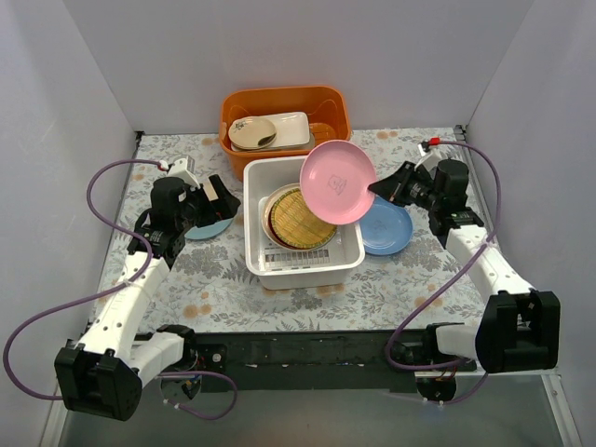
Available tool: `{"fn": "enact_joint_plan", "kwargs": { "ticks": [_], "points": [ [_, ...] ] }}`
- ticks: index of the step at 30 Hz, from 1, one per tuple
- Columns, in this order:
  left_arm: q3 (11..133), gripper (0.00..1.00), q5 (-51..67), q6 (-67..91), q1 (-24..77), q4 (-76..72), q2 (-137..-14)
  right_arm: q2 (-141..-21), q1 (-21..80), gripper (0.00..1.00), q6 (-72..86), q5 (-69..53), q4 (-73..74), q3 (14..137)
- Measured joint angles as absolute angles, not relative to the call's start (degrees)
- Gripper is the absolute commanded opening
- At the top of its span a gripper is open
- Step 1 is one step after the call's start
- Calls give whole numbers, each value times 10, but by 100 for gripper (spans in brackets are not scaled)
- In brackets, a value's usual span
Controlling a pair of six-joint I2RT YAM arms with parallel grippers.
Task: Place the plates into the plastic bin on the countertop
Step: Place the plate in the plastic bin.
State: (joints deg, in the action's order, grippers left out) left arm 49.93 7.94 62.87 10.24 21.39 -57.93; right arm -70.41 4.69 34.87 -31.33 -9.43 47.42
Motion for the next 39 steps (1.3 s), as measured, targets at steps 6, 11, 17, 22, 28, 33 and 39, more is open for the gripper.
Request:
{"fn": "enact_joint_plan", "kwargs": {
  "ticks": [6, 11, 17, 22, 28, 33, 39],
  "points": [
    [499, 98, 80, 628, 102, 214, -597, -750, 116, 1, 338, -293, -86, 503],
    [499, 98, 80, 628, 102, 217, -599, -781, 158, 1, 329, -275, -77, 522],
    [499, 98, 80, 628, 102, 219, -599, -809, 195, 1, 321, -264, -68, 538],
    [499, 98, 80, 628, 102, 219, -599, -817, 212, 2, 313, -255, -57, 547],
    [499, 98, 80, 628, 100, 219, -599, -820, 215, 13, 307, -244, -47, 551],
    [499, 98, 80, 628, 99, 219, -599, -820, 215, 34, 303, -239, -43, 551],
    [499, 98, 81, 628, 99, 219, -599, -807, 215, 62, 301, -236, -50, 552]
  ]
}}
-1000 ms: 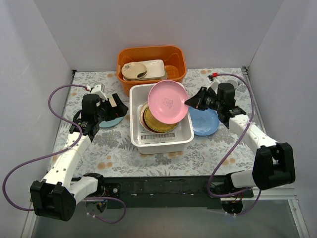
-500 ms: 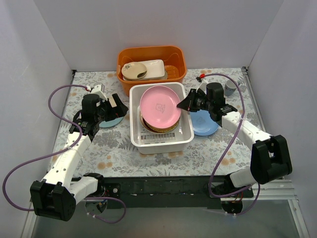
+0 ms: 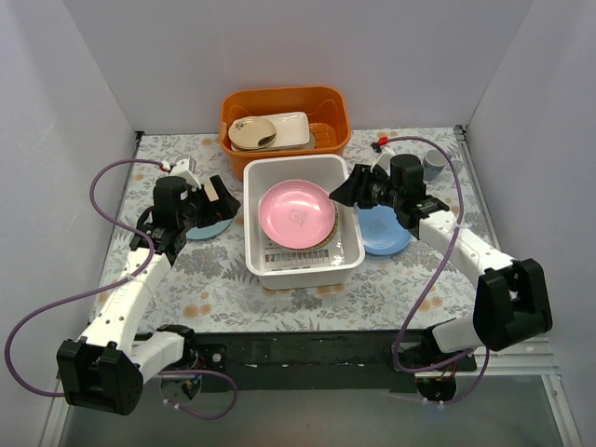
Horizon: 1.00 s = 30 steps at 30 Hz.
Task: Place the plates into the plastic bin on the countertop
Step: Place the plate in the plastic bin.
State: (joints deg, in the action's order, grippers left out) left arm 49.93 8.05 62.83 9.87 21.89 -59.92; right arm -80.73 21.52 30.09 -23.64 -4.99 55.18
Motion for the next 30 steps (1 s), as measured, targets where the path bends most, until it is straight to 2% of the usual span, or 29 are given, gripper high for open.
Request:
{"fn": "enact_joint_plan", "kwargs": {
  "ticks": [2, 6, 12, 30],
  "points": [
    [499, 98, 81, 628, 99, 219, -599, -800, 215, 68, 300, -230, -49, 552],
    [499, 98, 80, 628, 99, 219, -599, -762, 215, 73, 298, -209, -55, 538],
    [499, 98, 81, 628, 99, 219, -599, -712, 215, 75, 296, -178, -62, 534],
    [499, 98, 84, 628, 99, 219, -599, -719, 185, 77, 278, -151, -42, 530]
  ]
}}
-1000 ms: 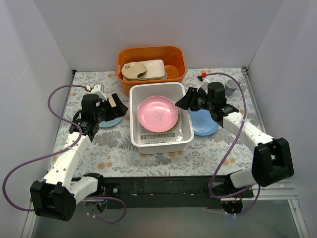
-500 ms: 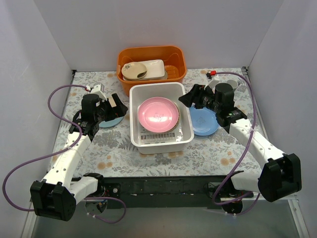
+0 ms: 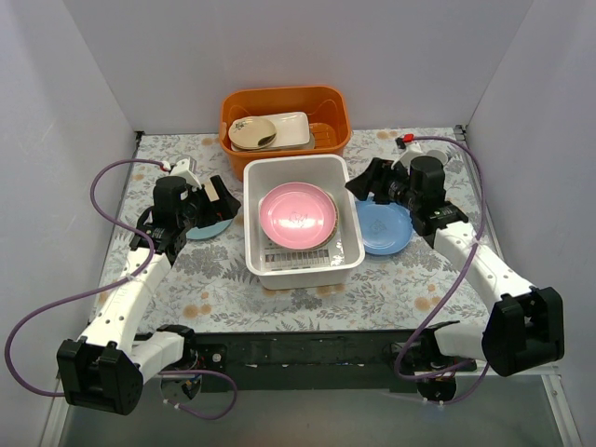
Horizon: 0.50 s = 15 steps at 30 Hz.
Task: Place the plates into the plastic bin on the countertop
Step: Place the plate in the plastic bin.
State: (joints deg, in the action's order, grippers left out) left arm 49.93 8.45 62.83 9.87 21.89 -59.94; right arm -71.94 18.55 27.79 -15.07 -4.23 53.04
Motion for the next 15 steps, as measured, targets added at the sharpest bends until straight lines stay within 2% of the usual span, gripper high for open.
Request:
{"fn": "enact_joint_plan", "kwargs": {
  "ticks": [15],
  "points": [
    [499, 98, 88, 628, 99, 221, -607, -721, 87, 77, 273, -180, -35, 456]
  ]
}}
